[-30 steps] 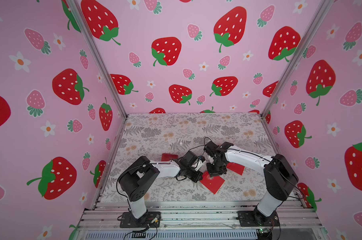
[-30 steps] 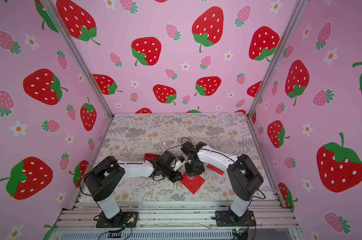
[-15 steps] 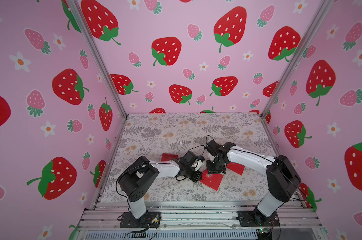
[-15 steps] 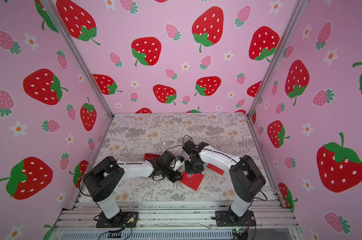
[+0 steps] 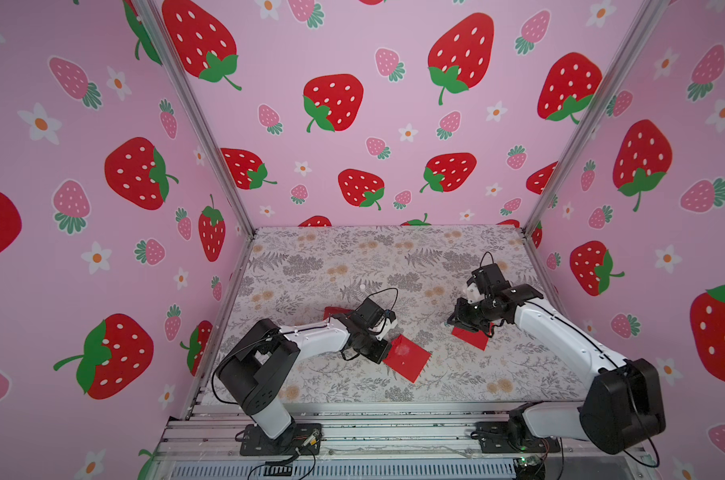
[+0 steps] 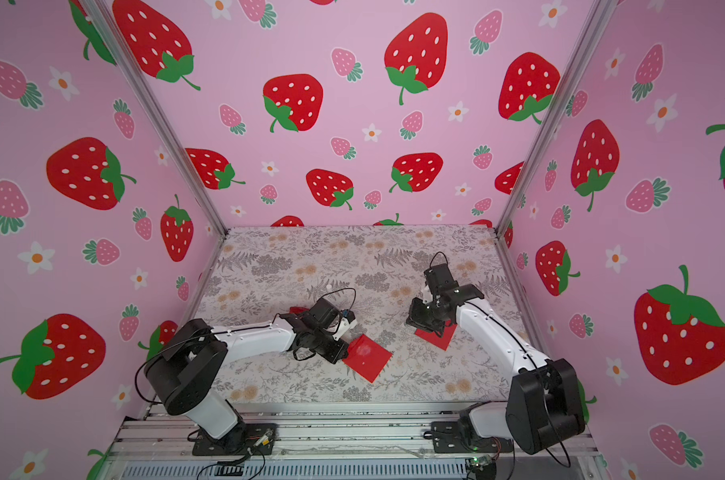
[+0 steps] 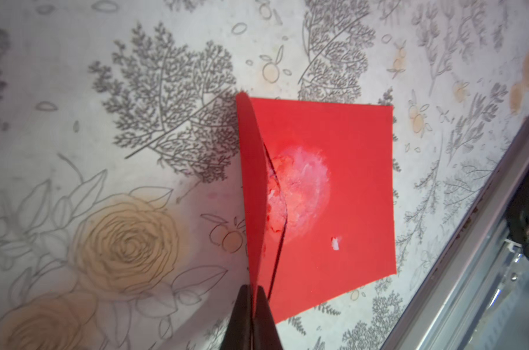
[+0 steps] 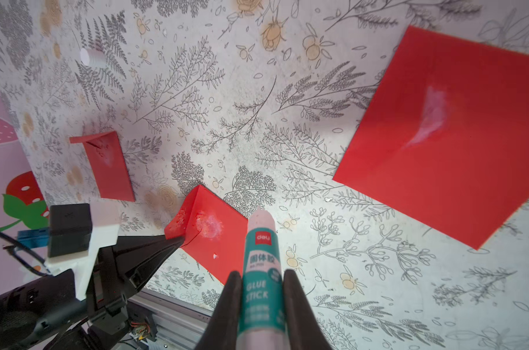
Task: Seal the envelope with a glue stick
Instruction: Apply the envelope at the center of the board, then seal the envelope at the center of the board.
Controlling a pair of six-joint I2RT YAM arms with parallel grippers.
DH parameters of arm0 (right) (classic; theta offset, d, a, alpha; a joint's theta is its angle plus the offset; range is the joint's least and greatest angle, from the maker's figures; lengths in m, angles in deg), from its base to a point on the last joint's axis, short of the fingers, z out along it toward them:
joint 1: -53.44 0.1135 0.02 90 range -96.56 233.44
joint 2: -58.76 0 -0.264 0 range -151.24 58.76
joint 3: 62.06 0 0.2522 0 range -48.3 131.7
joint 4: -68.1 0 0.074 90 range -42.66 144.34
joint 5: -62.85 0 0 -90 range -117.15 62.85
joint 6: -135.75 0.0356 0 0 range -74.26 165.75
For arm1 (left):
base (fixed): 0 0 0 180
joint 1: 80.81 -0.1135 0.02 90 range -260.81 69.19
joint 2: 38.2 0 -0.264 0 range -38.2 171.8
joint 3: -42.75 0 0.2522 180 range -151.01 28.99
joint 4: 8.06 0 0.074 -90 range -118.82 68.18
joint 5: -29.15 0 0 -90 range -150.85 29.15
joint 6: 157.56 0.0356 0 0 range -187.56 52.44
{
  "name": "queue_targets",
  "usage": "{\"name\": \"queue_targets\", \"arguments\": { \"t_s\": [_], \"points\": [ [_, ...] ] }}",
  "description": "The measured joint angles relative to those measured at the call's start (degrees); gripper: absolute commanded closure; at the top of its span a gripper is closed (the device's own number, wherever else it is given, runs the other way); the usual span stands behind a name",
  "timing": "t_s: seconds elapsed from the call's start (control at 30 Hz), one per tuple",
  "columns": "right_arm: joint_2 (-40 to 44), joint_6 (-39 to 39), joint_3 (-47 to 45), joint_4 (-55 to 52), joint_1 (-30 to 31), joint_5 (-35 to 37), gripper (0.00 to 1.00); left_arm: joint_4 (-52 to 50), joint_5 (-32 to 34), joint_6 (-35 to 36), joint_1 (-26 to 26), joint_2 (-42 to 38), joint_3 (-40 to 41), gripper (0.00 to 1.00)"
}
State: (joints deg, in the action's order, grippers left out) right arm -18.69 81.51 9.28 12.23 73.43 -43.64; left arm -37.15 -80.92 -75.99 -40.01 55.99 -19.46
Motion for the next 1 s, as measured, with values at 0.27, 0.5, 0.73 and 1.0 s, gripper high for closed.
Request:
{"name": "queue_targets", "arguments": {
  "t_s": [0.27, 0.5, 0.73, 1.0],
  "points": [
    [0.00, -1.81, -0.70, 0.52, -2.34, -2.21, 1.00, -2.62, -2.93, 0.96, -0.79, -0.72, -5.88, 0.79],
    [0.00, -2.58, -1.01, 1.11, -3.58, -3.48, 1.00, -2.78, -4.17, 0.94, -0.79, 1.70, -9.57, 0.86],
    [0.00, -2.75, -1.01, 1.20, -4.04, -4.44, 1.00, -5.53, -2.89, 1.60, -0.79, 3.63, -9.70, 0.85],
    [0.00, -2.82, -1.01, 1.25, -4.26, -5.53, 1.00, -6.49, -2.34, 2.64, -0.79, 3.67, -9.90, 0.81]
  ]
}}
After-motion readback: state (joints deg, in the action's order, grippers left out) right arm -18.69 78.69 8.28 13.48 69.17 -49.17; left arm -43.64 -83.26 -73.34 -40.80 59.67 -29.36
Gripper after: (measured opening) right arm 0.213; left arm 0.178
